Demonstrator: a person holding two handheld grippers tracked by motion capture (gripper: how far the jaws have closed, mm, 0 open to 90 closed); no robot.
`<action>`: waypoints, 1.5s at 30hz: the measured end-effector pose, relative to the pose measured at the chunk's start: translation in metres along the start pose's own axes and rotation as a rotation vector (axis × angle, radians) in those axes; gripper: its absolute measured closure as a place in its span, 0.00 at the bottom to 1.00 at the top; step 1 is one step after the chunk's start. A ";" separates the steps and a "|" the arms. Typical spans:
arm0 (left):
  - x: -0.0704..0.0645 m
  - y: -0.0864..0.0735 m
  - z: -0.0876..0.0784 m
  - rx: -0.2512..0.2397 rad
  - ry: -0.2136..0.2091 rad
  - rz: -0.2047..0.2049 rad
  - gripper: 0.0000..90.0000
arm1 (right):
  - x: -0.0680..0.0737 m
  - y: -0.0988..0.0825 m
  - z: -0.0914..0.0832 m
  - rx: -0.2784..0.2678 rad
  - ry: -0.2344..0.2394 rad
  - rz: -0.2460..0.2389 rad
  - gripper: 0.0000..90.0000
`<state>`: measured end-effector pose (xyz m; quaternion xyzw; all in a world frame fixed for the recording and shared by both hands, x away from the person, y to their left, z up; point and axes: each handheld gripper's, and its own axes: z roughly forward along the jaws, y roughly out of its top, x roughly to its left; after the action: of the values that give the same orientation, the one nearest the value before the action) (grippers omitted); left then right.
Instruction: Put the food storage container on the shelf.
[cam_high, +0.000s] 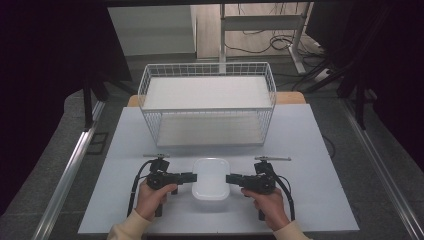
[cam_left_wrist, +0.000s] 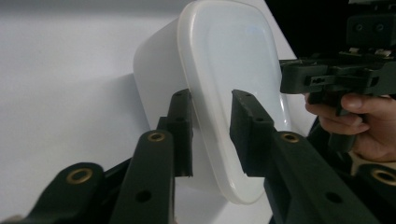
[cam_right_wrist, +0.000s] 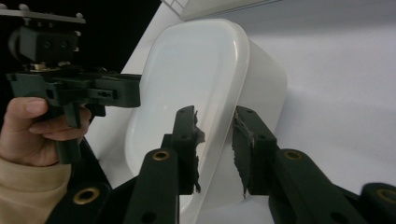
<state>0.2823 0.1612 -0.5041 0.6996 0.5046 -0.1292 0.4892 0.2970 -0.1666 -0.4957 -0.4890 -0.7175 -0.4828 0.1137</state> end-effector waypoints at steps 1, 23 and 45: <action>-0.001 -0.001 -0.001 0.001 0.002 0.007 0.80 | 0.001 -0.001 -0.001 -0.003 0.006 -0.002 0.81; -0.023 -0.007 -0.017 -0.065 0.048 0.114 0.88 | 0.017 -0.001 -0.014 -0.036 0.011 -0.141 0.90; -0.046 -0.001 -0.035 -0.133 0.053 0.225 0.89 | 0.038 0.008 -0.030 -0.094 0.004 -0.280 0.89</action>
<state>0.2496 0.1628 -0.4567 0.7209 0.4431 -0.0211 0.5325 0.2755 -0.1679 -0.4518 -0.3881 -0.7551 -0.5278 0.0237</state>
